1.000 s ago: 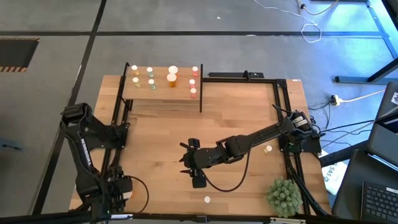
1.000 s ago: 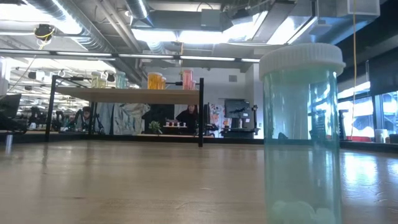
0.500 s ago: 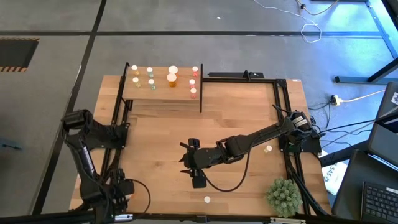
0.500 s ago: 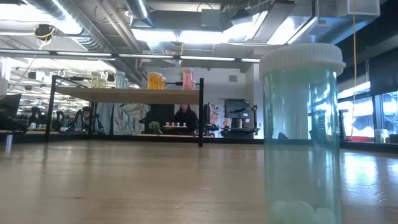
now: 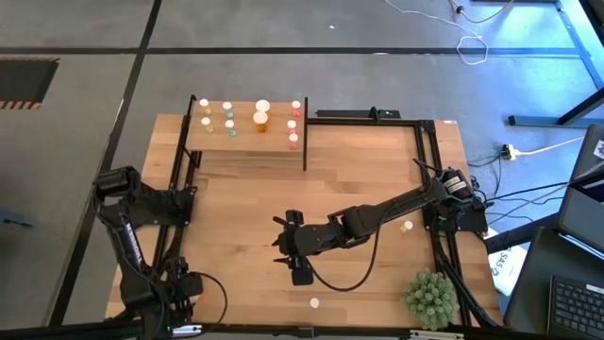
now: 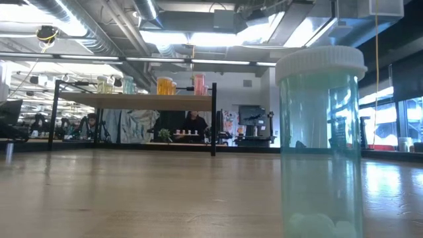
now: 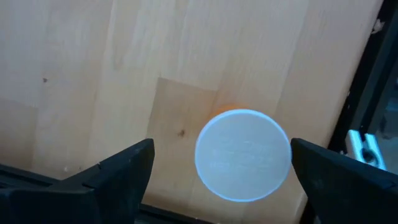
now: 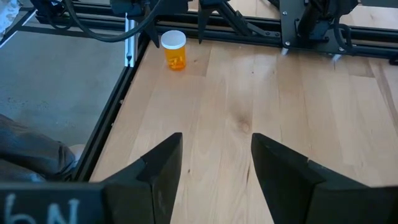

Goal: Pick and place medicine bottles onto shelf by color
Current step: Put the orange pill bottle on the shelf aligned with the orange pill bottle on the shelf

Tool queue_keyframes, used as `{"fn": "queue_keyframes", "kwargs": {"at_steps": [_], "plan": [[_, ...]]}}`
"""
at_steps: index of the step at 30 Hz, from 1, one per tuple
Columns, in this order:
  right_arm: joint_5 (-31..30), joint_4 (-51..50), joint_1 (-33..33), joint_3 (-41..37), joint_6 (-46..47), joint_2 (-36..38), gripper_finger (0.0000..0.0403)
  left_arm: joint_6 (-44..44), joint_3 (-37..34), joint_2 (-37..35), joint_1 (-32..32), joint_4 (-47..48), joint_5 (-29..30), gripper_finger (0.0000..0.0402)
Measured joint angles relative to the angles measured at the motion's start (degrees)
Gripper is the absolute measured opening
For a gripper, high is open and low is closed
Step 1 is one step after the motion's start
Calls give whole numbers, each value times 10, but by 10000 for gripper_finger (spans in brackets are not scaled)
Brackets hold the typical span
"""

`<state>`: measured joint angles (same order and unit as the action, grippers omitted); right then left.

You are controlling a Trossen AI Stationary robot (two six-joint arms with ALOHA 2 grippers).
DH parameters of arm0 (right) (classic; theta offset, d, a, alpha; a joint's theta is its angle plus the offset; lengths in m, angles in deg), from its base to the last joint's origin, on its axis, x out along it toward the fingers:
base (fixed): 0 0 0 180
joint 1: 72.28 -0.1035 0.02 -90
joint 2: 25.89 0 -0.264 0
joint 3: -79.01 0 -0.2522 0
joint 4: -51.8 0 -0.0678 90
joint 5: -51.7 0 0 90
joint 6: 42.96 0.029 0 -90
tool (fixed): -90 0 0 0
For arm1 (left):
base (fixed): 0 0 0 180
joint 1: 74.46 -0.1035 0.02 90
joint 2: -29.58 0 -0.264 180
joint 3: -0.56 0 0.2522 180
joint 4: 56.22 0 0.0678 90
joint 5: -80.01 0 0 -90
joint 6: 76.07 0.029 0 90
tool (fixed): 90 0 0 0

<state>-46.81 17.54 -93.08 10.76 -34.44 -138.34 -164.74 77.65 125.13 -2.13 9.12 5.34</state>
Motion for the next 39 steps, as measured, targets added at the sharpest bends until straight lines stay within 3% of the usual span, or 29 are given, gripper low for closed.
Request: {"fn": "queue_keyframes", "kwargs": {"at_steps": [18, 39], "plan": [[0, -1, 0, 0, 0, 0, 194, -24, 0, 24, -2, -9, -4, 352], [1, 0, 0, 0, 0, 0, 194, -67, 0, 28, -4, -28, -18, 189]]}}
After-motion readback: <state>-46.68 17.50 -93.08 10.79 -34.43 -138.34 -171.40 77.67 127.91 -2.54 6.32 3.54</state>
